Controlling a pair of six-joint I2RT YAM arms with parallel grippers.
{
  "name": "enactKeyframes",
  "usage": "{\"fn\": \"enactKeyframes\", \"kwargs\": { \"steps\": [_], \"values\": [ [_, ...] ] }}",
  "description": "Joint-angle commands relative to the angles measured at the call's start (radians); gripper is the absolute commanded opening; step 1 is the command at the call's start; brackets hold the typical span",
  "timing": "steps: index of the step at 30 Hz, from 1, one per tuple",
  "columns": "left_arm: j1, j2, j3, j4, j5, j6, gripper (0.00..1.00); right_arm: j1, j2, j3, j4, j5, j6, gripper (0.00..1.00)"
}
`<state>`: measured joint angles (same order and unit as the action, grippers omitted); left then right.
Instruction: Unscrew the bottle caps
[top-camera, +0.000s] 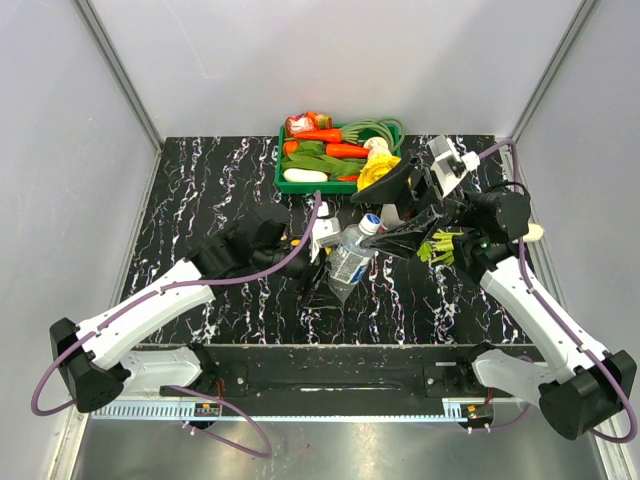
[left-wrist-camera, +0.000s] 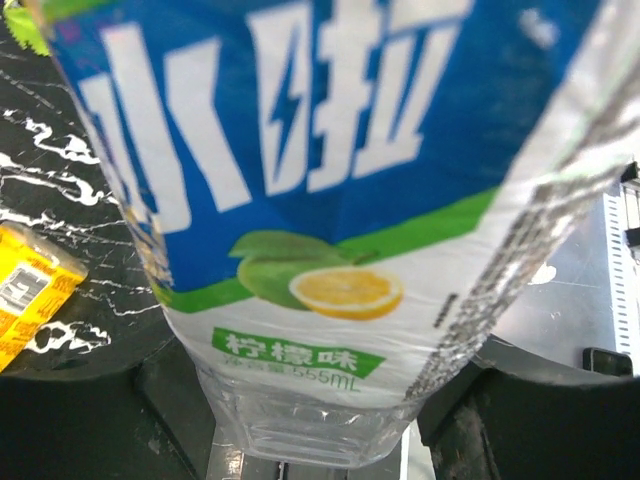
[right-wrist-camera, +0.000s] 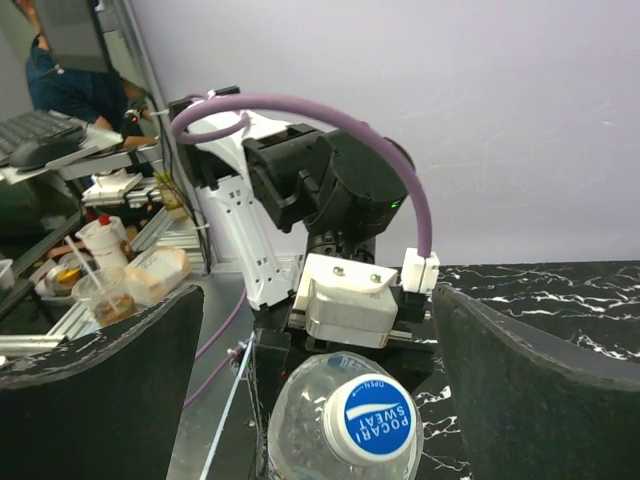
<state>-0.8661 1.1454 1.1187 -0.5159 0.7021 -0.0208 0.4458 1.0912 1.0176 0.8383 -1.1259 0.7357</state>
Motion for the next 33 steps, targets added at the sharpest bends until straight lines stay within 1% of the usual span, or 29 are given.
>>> {"fn": "enactKeyframes", "kwargs": {
  "steps": [1, 3, 6, 13, 17, 21, 25, 31, 33],
  "values": [
    [0.006, -0.007, 0.01, -0.001, -0.101, -0.008, 0.66, -0.002, -0.056, 0.056, -0.197, 0.135, -0.143, 1.0],
    [0.004, -0.013, 0.012, -0.012, -0.154, -0.008, 0.66, -0.002, -0.074, 0.067, -0.295, 0.211, -0.209, 1.0],
    [0.006, -0.019, 0.016, -0.039, -0.254, -0.008, 0.66, -0.002, -0.085, 0.076, -0.393, 0.302, -0.248, 1.0],
    [0.006, -0.035, 0.038, -0.085, -0.498, -0.008, 0.66, -0.002, -0.053, 0.121, -0.597, 0.491, -0.256, 1.0],
    [0.003, -0.041, 0.046, -0.107, -0.619, -0.018, 0.66, -0.004, -0.033, 0.125, -0.642, 0.575, -0.208, 1.0],
    [-0.007, -0.038, 0.067, -0.136, -0.699, -0.021, 0.66, -0.002, -0.008, 0.133, -0.67, 0.62, -0.159, 1.0],
    [-0.042, -0.013, 0.098, -0.173, -0.834, -0.024, 0.65, -0.002, 0.019, 0.133, -0.674, 0.624, -0.113, 1.0],
    [-0.094, 0.06, 0.174, -0.237, -0.993, -0.028, 0.64, -0.002, 0.055, 0.138, -0.686, 0.614, -0.081, 1.0],
    [-0.114, 0.097, 0.211, -0.266, -1.067, -0.039, 0.64, -0.002, 0.068, 0.141, -0.696, 0.611, -0.067, 0.99]
  ]
}}
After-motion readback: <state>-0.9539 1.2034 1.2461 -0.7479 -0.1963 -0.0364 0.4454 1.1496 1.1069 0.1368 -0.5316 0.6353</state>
